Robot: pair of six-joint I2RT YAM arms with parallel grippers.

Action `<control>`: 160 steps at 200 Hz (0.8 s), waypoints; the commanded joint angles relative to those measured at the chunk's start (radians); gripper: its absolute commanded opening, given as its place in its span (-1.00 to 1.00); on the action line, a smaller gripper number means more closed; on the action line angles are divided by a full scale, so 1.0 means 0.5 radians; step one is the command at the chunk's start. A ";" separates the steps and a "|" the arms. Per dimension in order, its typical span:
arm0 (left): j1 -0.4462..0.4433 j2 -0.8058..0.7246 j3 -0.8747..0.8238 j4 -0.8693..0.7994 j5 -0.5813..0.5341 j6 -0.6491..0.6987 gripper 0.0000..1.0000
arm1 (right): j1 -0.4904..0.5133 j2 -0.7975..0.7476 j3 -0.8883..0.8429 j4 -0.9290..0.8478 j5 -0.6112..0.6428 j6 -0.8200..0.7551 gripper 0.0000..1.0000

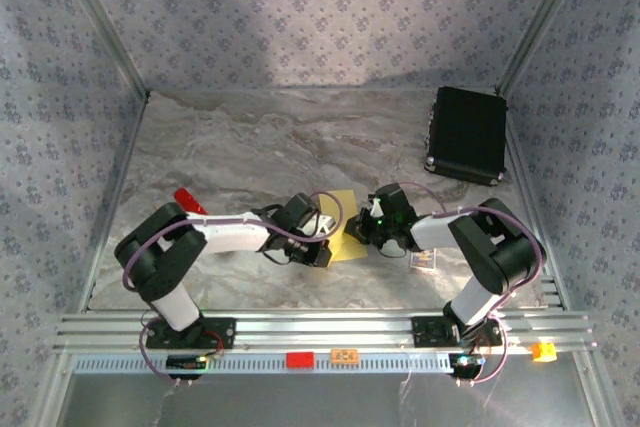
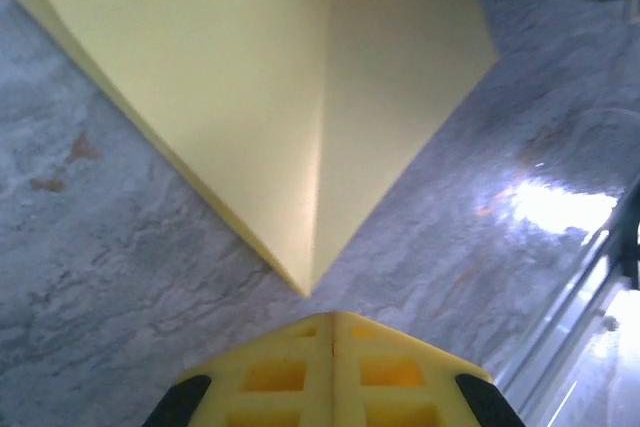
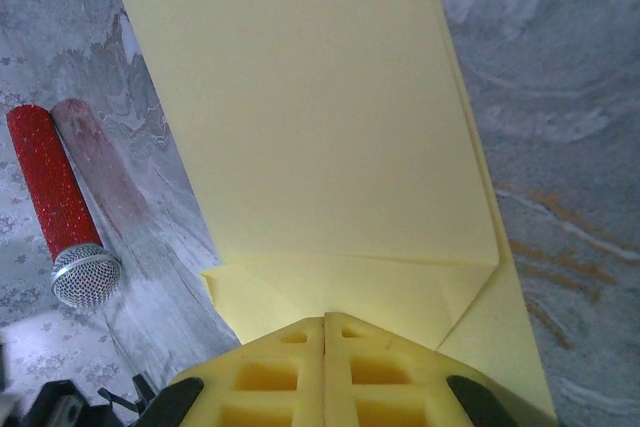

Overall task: Fold a paper plane with a square sheet of paper (pick it up from the middle)
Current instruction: Fold the triangle a second time at the center of the table.

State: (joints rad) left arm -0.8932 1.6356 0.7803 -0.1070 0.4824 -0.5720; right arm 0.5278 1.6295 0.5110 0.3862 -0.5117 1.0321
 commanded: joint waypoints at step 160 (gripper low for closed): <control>0.068 0.374 0.024 0.181 -0.060 -0.108 -1.00 | -0.036 -0.074 -0.012 -0.130 0.056 -0.026 -0.82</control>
State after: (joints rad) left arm -0.8543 1.8046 0.8665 0.0292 0.4824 -0.6338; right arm 0.5240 1.6226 0.5083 0.3817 -0.5117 1.0317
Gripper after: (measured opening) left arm 0.042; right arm 0.088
